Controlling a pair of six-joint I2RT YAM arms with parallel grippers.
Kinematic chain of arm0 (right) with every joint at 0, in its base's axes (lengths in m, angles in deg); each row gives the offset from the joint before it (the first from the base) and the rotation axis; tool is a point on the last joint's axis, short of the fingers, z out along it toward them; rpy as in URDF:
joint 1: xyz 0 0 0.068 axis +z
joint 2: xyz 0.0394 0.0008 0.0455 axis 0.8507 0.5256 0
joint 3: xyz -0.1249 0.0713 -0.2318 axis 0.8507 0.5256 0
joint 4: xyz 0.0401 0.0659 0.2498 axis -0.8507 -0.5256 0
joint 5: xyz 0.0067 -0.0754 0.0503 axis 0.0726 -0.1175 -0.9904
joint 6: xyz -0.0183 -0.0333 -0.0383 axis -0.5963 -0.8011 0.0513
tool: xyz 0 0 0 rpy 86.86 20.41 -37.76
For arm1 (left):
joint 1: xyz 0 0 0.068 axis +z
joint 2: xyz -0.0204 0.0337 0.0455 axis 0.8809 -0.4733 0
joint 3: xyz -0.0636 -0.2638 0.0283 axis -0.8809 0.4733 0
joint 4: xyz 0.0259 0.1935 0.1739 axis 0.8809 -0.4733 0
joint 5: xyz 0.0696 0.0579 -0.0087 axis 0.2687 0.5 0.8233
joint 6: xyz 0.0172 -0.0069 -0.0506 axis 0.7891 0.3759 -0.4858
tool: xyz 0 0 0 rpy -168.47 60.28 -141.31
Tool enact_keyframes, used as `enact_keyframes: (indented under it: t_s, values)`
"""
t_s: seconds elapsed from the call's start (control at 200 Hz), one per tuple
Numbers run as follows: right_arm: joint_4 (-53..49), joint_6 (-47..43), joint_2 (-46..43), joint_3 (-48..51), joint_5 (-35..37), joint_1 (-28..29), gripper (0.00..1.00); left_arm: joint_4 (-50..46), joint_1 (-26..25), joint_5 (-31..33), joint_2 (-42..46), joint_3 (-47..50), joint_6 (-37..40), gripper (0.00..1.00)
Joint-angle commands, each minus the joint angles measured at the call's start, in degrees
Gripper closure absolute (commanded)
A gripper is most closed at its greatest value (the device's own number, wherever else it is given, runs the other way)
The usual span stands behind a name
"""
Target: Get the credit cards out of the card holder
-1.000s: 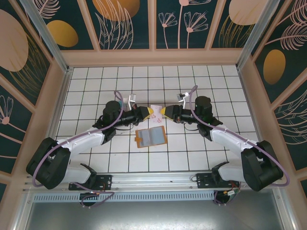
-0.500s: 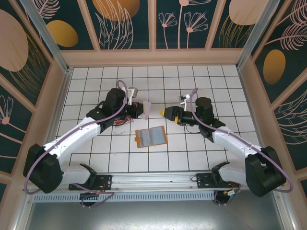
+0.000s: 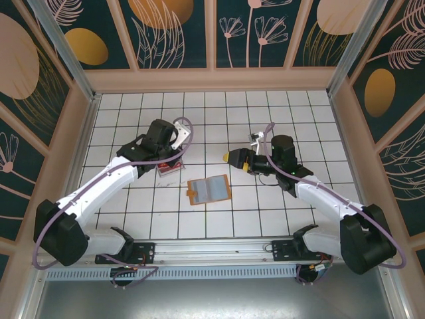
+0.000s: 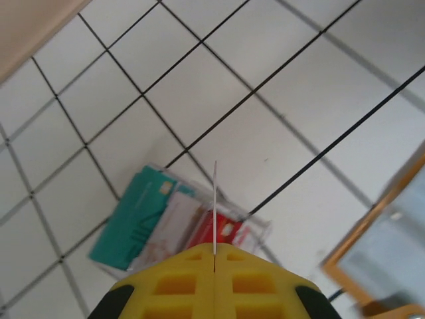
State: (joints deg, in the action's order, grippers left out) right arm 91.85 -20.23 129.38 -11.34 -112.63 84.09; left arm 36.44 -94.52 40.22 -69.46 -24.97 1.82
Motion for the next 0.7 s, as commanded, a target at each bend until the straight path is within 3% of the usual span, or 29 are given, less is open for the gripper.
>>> enact_keyframes:
  t_s: [0.0, 0.3, 0.696]
  values:
    - [0.49, -1.35, -0.86, -0.79, -0.38, -0.75, 0.01, -1.21, 0.34, 7.66, -1.58, 0.81, 14.49, 1.0]
    - [1.13, -0.65, -1.0, 0.19, -0.17, -1.28, 0.01, 5.83, 1.39, 13.21, -5.2, 3.09, 24.65, 1.0]
    - [0.86, -0.78, -0.32, 0.37, 0.07, -2.69, 0.01, 8.83, 2.28, 7.34, -9.27, 4.9, 23.27, 1.0]
